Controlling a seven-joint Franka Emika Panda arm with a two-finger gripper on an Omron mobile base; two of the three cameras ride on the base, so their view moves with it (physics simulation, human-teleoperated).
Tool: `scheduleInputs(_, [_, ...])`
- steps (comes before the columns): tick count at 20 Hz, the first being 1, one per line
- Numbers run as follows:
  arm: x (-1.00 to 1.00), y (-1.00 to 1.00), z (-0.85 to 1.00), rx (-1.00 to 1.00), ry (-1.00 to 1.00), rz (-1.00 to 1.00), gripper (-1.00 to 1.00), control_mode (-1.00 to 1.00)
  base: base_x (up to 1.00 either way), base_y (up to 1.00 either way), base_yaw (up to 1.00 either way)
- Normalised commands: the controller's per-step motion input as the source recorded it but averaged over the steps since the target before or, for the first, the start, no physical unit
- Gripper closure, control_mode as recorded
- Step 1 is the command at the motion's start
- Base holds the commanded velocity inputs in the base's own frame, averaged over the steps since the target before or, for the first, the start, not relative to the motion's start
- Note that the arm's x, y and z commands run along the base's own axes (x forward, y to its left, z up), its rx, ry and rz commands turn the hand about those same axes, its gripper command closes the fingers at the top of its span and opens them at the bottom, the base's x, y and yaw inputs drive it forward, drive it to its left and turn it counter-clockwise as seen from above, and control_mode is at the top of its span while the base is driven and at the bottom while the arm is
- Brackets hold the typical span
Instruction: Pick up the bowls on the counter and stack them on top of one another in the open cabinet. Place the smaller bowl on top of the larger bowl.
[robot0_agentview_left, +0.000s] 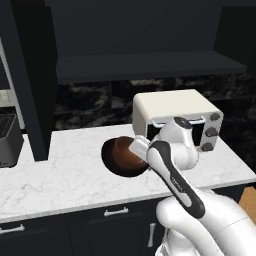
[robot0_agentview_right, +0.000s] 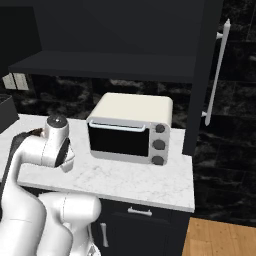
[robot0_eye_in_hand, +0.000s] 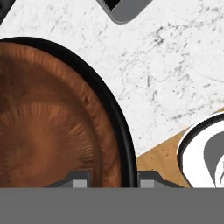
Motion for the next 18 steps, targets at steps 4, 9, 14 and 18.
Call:
scheduleInputs(4, [-0.56,-0.50,1.00,0.08,0.00,-0.11,1.00,-1.00,0.00,0.00,0.00])
scheduleInputs(9, [-0.63,-0.56,0.94,0.04,-0.01,-0.17,1.00,-1.00,0.00,0.00,0.00])
scheduleInputs(14, [-0.52,-0.37,1.00,0.00,-0.05,-0.19,1.00,-1.00,0.00,0.00,0.00])
scheduleInputs(18, [-0.45,-0.20,0.96,0.00,-0.07,-0.23,1.00,-1.00,0.00,0.00,0.00])
